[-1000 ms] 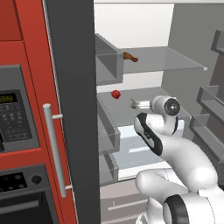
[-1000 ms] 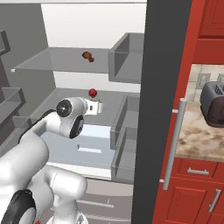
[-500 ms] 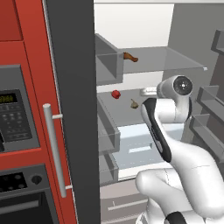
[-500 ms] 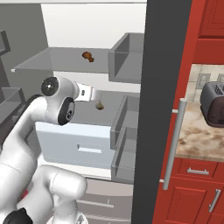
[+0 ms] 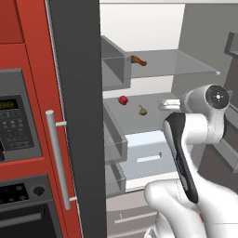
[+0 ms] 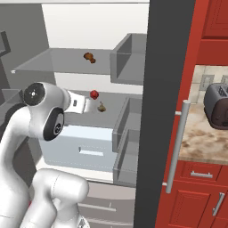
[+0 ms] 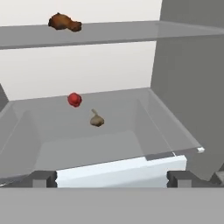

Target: Transport the fish and garlic to the fridge. Place the fish on the rack containing meat and place the garlic on the rack containing the vegetable, ensuring meats and vegetables are on different racks.

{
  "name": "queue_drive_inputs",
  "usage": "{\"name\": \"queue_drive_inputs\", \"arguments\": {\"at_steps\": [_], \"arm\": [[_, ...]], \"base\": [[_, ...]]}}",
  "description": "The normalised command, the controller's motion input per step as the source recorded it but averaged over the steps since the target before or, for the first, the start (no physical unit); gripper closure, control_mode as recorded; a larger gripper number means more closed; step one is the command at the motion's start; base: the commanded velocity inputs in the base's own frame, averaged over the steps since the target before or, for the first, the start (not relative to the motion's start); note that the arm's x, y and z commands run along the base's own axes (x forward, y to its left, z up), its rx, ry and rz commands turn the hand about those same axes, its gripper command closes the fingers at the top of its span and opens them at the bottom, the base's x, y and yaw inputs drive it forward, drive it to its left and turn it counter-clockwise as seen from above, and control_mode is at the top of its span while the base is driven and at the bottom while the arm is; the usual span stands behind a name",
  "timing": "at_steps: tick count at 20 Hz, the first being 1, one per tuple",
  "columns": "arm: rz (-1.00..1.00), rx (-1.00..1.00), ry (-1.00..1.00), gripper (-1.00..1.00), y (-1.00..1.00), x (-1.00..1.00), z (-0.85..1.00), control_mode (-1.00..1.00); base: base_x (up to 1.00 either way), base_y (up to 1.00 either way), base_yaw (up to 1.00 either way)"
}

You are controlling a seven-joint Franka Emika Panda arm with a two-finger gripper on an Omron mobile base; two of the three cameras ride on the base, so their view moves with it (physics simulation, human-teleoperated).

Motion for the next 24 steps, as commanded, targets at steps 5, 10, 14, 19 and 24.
{"name": "queue_drive_inputs", "arguments": {"at_steps": [5, 10, 14, 19, 24], "arm": [[0.00, 0.04, 0.05, -1.00, 0.00, -0.52, 0.16, -1.00], [0.00, 0.05, 0.11, -1.00, 0.02, -0.42, 0.29, -1.00], [0.00, 0.02, 0.13, -1.00, 0.03, -0.23, 0.24, -1.00], [0.00, 0.00, 0.12, -1.00, 0.12, -0.20, 0.08, -1.00], [0.00, 0.00, 0.01, -1.00, 0.20, -0.36, 0.00, -1.00]], "base": [[0.00, 0.00, 0.00], [0.00, 0.00, 0.00], [0.00, 0.00, 0.00], [0.00, 0.00, 0.00], [0.00, 0.00, 0.00]]}}
